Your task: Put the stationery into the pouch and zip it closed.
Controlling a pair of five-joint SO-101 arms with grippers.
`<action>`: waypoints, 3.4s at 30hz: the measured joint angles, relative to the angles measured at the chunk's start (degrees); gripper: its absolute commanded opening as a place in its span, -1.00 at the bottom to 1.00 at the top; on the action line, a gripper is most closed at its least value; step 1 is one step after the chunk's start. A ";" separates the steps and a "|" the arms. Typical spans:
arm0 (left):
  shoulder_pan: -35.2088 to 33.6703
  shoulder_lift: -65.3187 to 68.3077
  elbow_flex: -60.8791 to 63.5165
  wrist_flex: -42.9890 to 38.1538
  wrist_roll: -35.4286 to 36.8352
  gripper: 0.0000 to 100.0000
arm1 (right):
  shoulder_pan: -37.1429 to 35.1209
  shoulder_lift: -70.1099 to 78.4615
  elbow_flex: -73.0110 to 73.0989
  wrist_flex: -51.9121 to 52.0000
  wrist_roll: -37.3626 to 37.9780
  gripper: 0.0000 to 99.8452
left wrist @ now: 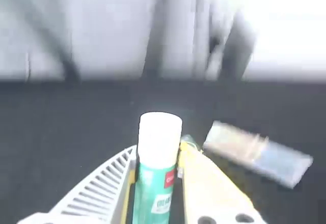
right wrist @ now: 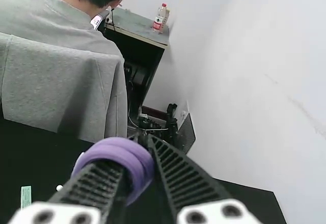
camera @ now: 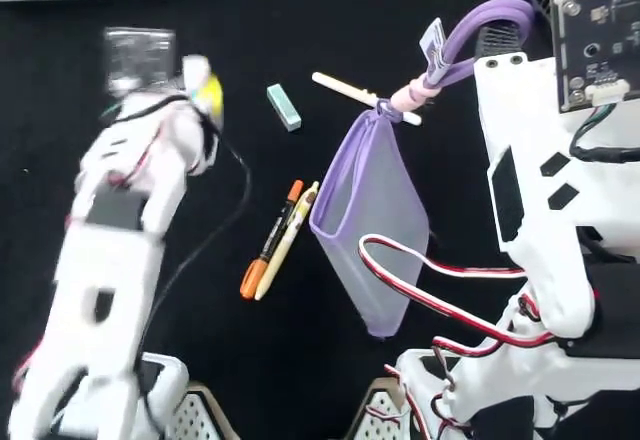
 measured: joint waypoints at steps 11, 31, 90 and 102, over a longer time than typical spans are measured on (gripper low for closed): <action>14.15 -43.08 19.78 -18.20 19.96 -0.94 | 0.00 0.00 0.00 0.00 0.00 -0.98; 41.85 -45.36 33.76 -20.57 1.05 -0.94 | 0.00 0.00 0.00 0.00 0.00 -0.98; 37.36 -34.55 32.44 -30.95 6.33 -0.94 | -0.79 -5.27 0.00 2.73 2.64 -0.98; 40.70 -31.47 37.54 -31.03 6.42 -0.82 | -1.23 -5.36 0.00 2.73 2.64 -0.98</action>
